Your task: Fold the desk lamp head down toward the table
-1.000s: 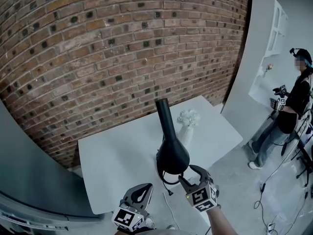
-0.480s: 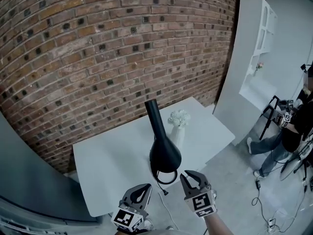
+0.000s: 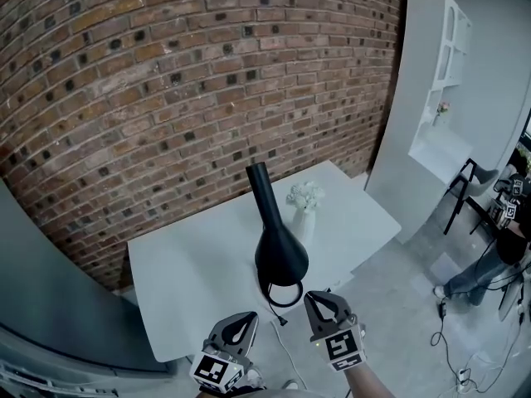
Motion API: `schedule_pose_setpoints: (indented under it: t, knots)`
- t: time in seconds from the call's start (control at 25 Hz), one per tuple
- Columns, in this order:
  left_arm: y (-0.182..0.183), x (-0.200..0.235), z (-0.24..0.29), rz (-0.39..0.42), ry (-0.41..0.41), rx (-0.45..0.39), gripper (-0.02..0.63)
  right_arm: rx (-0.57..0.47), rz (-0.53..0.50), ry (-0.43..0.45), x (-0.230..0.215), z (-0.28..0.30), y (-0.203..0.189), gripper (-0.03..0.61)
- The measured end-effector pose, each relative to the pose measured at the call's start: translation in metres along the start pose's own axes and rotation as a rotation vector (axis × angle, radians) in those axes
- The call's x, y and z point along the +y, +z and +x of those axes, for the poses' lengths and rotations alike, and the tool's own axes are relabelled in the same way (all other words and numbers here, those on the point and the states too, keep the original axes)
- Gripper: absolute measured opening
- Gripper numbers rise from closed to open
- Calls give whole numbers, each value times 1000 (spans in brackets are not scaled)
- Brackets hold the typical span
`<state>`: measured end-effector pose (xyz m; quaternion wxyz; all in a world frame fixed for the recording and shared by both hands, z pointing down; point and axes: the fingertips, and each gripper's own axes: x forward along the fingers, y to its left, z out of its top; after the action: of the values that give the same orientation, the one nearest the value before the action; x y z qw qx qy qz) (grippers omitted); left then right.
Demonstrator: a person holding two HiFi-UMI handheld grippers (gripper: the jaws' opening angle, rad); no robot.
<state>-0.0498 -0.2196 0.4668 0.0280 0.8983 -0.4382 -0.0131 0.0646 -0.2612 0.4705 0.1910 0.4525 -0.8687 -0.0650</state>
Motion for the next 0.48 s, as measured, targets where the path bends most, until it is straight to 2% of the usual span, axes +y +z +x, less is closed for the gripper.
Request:
schedule_pose_setpoints:
  t: [0.48]
  knots:
    - [-2, -20, -8, 4, 2, 2, 8, -28, 45, 53, 15, -22, 7, 17]
